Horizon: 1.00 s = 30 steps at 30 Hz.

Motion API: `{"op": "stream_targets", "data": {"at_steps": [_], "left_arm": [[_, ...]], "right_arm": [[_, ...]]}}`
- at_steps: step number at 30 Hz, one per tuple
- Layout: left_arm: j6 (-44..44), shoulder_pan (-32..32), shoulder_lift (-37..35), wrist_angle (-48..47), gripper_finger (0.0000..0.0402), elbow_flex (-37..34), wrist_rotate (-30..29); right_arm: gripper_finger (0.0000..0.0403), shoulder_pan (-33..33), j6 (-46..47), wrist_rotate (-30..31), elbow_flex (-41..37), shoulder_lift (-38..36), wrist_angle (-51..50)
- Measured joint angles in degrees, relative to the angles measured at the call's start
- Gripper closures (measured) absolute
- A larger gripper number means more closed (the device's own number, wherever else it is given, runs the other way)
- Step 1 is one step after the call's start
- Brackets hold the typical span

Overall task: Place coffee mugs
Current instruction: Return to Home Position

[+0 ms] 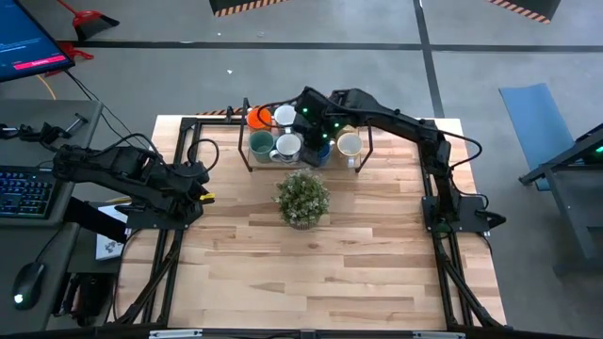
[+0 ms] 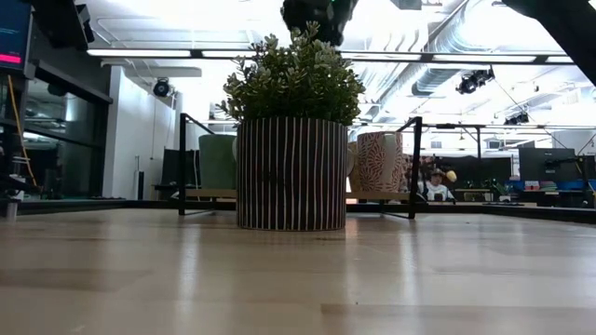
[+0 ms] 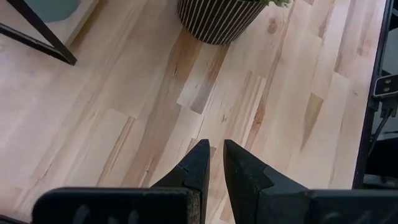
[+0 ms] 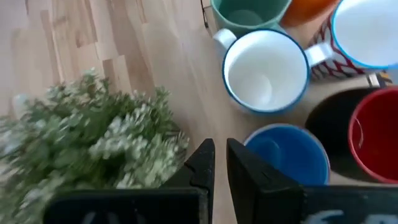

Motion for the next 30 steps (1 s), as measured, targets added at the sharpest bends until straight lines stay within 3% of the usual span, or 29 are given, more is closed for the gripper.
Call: {"op": "stream_targets", "data": {"at_steps": [7,17,23,30], "left_arm": [[0.34,0.0,0.0,-0.02,0.0367,0.0,-0.04],[0.35,0.0,0.0,-0.02,0.0367,0.0,-0.02],[0.35,0.0,0.0,-0.04,0.0367,0.0,-0.02],[0.35,0.0,0.0,-0.02,0.0367,0.02,-0.02]], "right_arm": [[0.0384,1.4,1.29,0.01,5.58,0.0,-8.84],[0.0384,5.73,3.01,0.42,5.7,-0.24,-16.18],[0.0384,10.63,5.69,0.47,5.68,-0.25,-17.03],[0.0384,18.83,-0.32,2.77,5.64,-1.43,-17.05]]}}
